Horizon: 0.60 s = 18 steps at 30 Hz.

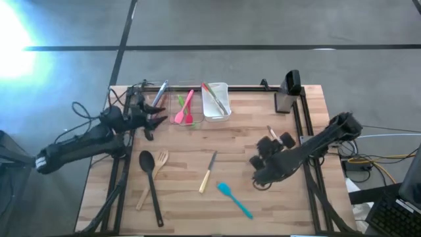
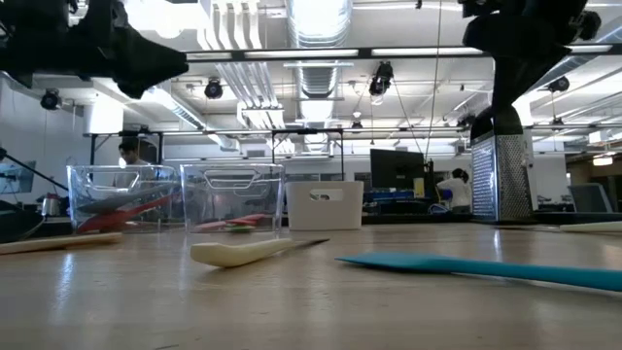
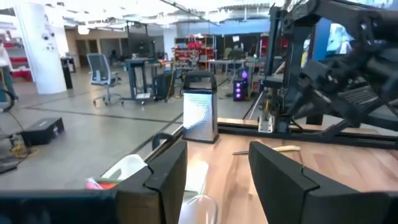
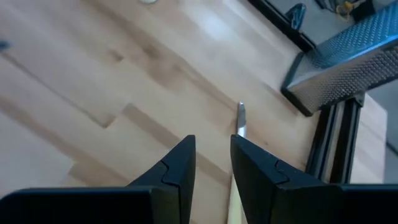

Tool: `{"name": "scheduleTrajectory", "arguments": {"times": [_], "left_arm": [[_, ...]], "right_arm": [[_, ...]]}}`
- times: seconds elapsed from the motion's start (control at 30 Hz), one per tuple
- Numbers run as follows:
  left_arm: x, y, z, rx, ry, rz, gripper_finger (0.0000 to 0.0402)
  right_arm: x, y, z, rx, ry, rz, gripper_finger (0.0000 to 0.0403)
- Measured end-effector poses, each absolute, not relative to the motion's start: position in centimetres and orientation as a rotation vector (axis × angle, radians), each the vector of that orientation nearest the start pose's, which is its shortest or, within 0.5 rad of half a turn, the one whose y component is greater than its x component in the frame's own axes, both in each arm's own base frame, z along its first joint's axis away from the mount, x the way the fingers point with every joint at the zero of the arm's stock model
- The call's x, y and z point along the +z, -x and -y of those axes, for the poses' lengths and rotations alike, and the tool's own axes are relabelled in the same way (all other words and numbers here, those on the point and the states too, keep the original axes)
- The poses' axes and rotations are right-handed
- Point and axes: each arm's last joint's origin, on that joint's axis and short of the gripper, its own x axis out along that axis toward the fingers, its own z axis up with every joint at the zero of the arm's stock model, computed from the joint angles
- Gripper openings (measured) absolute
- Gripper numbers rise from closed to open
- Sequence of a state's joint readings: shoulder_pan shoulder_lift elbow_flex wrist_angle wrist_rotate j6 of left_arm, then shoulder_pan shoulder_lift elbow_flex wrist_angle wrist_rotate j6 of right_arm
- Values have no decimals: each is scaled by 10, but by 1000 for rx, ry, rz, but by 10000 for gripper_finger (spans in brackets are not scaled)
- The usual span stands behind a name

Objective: Pick & Place Kitchen Items
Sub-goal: Put the top yellow table knife into the white bin

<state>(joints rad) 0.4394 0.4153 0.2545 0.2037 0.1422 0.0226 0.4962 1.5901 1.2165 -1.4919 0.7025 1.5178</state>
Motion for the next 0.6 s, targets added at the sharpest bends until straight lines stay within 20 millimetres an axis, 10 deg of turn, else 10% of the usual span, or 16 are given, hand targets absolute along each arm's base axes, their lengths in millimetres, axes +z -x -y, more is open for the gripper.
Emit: {"name": "scheduleTrajectory", "arguments": {"times": [0.6], "left_arm": [[220,-131,-28,299,-134,-78,163]], "right_arm": [[246,-137,-56,-1127,-514,-1001,99]]}}
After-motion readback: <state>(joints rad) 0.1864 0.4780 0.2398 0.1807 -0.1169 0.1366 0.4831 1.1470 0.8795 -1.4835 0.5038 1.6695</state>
